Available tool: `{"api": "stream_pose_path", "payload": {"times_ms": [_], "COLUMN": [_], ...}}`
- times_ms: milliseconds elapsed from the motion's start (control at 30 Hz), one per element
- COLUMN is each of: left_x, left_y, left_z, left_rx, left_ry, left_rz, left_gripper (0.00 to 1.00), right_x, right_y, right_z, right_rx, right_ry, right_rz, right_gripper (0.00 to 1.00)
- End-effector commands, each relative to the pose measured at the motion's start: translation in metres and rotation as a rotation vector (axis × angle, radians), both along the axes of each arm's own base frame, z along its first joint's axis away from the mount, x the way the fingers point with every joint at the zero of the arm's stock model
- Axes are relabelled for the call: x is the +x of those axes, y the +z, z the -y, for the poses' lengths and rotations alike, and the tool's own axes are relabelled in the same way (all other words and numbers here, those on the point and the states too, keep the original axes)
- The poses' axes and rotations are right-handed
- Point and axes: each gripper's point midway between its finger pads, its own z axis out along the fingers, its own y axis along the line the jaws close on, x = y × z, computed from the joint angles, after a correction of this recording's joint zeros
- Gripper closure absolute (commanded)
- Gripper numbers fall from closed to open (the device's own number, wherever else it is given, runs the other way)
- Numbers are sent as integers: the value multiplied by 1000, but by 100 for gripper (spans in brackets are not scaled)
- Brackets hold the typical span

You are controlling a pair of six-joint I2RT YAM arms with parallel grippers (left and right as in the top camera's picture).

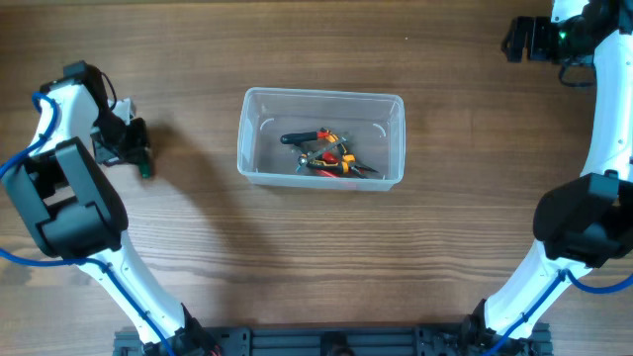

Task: Pack container
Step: 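Grasp the green screwdriver, lift and carry it over the container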

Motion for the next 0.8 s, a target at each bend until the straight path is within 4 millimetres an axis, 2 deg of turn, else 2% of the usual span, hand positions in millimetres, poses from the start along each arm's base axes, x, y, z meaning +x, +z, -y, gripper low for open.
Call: {"api": "stream_pose_path", "payload": {"times_ms": [0, 33, 100, 167, 267, 333, 400, 433, 467, 600, 733, 767], "left_x": [35, 42, 52, 61, 67, 67, 65, 61, 56, 33, 8, 3], "left_y": [84, 109, 147, 179, 215, 228, 234, 235, 235, 233, 225, 222], "left_z": [-11, -10, -2, 18, 73, 116, 159, 187, 216, 305, 362, 371], "left_rx": [72, 90, 112, 110, 87, 80, 72, 66, 59, 38, 42, 49], "left_ry": [10, -1, -24, -71, -284, -449, -617, -730, -838, -1194, -1495, -1550], "left_rz": [195, 247, 332, 417, 523, 564, 589, 596, 603, 636, 648, 640], "left_gripper": [96, 96, 96, 96, 96, 96, 96, 96, 96, 96, 96, 96], "right_x": [0, 0, 0, 0, 0, 0, 0, 0, 0, 0, 0, 0], "right_y": [-1, -1, -1, -1, -1, -1, -1, -1, -1, -1, -1, -1], "right_z": [1, 1, 1, 1, 1, 1, 1, 1, 1, 1, 1, 1], "right_rx": [3, 3, 3, 3, 3, 3, 3, 3, 3, 3, 3, 3], "right_ry": [-17, -17, -16, -17, -16, -16, -16, -16, -16, -16, -17, -17], "right_rz": [-4, -4, -4, -4, -4, -4, -4, -4, -4, -4, -4, -4], "right_gripper": [0, 0, 0, 0, 0, 0, 0, 0, 0, 0, 0, 0]}}
